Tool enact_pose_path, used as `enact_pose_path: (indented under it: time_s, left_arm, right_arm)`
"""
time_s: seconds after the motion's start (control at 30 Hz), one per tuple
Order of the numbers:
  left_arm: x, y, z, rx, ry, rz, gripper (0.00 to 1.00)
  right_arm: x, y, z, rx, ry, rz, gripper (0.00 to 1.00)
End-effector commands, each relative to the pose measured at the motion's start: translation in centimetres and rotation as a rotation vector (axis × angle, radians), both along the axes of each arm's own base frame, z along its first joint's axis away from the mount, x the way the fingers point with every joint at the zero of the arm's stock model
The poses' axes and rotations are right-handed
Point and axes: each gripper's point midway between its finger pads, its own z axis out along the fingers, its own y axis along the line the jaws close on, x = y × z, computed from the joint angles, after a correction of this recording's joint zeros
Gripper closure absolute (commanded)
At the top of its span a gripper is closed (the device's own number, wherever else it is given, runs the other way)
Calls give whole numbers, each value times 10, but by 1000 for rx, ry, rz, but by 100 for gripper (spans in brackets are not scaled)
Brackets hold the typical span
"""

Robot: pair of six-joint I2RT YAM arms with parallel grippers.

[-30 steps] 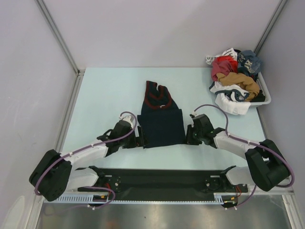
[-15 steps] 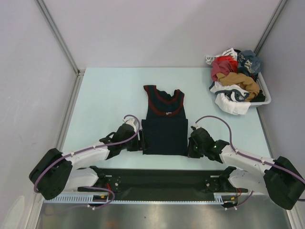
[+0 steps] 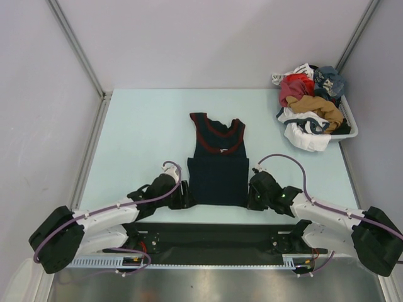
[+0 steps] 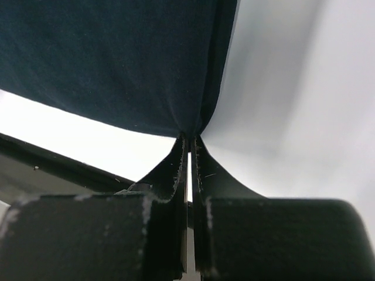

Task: Fold and stack the tank tops
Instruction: Fold the tank top

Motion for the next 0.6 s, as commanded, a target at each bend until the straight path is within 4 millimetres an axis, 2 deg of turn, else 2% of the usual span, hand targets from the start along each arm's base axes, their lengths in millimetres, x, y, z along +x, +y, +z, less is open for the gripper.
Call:
enact_pose_path:
  time_s: [0.0,0.1,0.13,0.2,0.33,0.43,0.57]
  left_arm:
    - [-25,18,-33,90,117,-3,43]
    - [-14,19,-35,120,86,18,61]
    - [-11,21,-35,135,75,28,78]
    - [-8,26,-39,171,70,44,99]
    - [-21,27,-37,172,100,15,100]
    - [-35,24,-26,149,107,-19,100]
    - [-51,20,-9,114,121,-58,100]
  right_arm:
    - [-13,-9,-5,-38,36,-8,100]
    - [-14,-9,-3,-37,32,-6,100]
    - [-13,-9,-2,-39,30,-8,100]
    - [-15,-10,-1,-45,33,-5,100]
    - [-23,-14,5,-55,46,4,100]
    - [-31,-18,12,-53,49,7,100]
    - [-34,-18,34,-16,23,3,100]
